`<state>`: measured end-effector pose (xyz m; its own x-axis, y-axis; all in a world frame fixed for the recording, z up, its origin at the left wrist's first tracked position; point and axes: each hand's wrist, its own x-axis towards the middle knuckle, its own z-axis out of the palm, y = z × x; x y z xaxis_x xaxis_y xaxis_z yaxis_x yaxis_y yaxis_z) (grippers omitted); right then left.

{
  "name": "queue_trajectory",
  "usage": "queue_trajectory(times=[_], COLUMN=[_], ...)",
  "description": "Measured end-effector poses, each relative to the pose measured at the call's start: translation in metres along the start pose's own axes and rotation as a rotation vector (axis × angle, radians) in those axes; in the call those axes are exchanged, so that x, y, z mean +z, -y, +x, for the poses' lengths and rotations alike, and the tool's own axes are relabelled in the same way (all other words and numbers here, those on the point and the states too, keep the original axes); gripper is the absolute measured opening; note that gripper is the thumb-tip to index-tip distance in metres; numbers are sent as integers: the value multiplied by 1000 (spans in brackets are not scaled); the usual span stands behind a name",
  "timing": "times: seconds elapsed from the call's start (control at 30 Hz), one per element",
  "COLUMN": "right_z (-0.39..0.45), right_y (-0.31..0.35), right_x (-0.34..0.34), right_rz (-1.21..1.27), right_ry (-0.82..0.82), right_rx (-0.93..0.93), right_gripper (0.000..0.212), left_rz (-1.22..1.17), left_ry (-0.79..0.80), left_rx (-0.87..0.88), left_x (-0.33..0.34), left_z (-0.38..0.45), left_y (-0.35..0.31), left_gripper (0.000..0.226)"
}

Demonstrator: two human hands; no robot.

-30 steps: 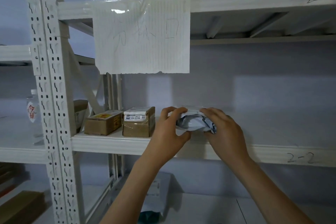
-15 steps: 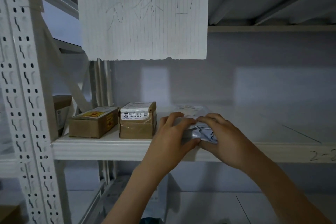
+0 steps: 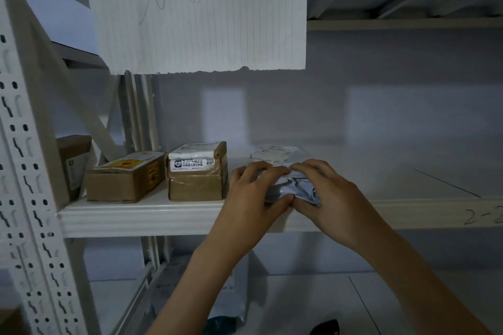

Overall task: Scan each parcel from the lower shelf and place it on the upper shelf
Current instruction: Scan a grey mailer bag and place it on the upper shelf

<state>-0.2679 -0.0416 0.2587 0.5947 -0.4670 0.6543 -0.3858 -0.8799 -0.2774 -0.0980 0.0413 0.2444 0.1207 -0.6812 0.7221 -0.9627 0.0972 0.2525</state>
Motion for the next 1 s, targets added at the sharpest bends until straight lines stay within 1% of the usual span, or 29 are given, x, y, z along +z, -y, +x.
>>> queue_trajectory(times=[0.17, 0.3, 0.4, 0.5, 0.53, 0.57, 0.6, 0.67, 0.7, 0.73, 0.77, 0.8, 0.93, 1.0], right_z=[0, 0, -2, -11, -16, -21, -26, -34, -37, -39, -42, -44, -41, -38], right_y=[-2, -1, 4, 13, 17, 21, 26, 34, 39, 44, 47, 48, 47, 44], right_x=[-1, -1, -2, -7, -9, -10, -12, -18, -21, -23, -23, -21, -7, 1], right_rz=[-12, -18, -51, -105, -107, -118, -145, -169, -135, -82, -37, -13, -132, -128], right_ry=[-4, 48, 73, 107, 91, 36, -56, -257, -283, -253, -180, -91, 224, 373], right_rx=[14, 57, 86, 95, 77, 44, 1, -70, -82, -81, -59, -28, 34, 80], right_gripper=[60, 62, 71, 83, 84, 81, 75, 55, 41, 26, 14, 9, 19, 23], left_rz=[21, -18, -99, -125, -110, -75, -37, -38, -78, -122, -134, -110, -3, 2], left_ry=[2, 2, -8, -35, -70, -128, -202, -318, -321, -284, -223, -151, 188, 313], left_rx=[0, -16, -8, 8, 19, 35, 46, 18, -13, -50, -84, -109, -161, -195], left_x=[4, 1, -6, -16, -18, -20, -23, -30, -34, -36, -37, -37, -35, -29], left_z=[1, 0, -5, -15, -19, -25, -31, -40, -44, -48, -50, -52, -54, -55], left_y=[-3, -7, -13, -23, -27, -30, -34, -40, -41, -41, -40, -39, -34, -26], left_gripper=[56, 53, 56, 59, 55, 47, 37, 14, 12, 16, 20, 22, 21, 24])
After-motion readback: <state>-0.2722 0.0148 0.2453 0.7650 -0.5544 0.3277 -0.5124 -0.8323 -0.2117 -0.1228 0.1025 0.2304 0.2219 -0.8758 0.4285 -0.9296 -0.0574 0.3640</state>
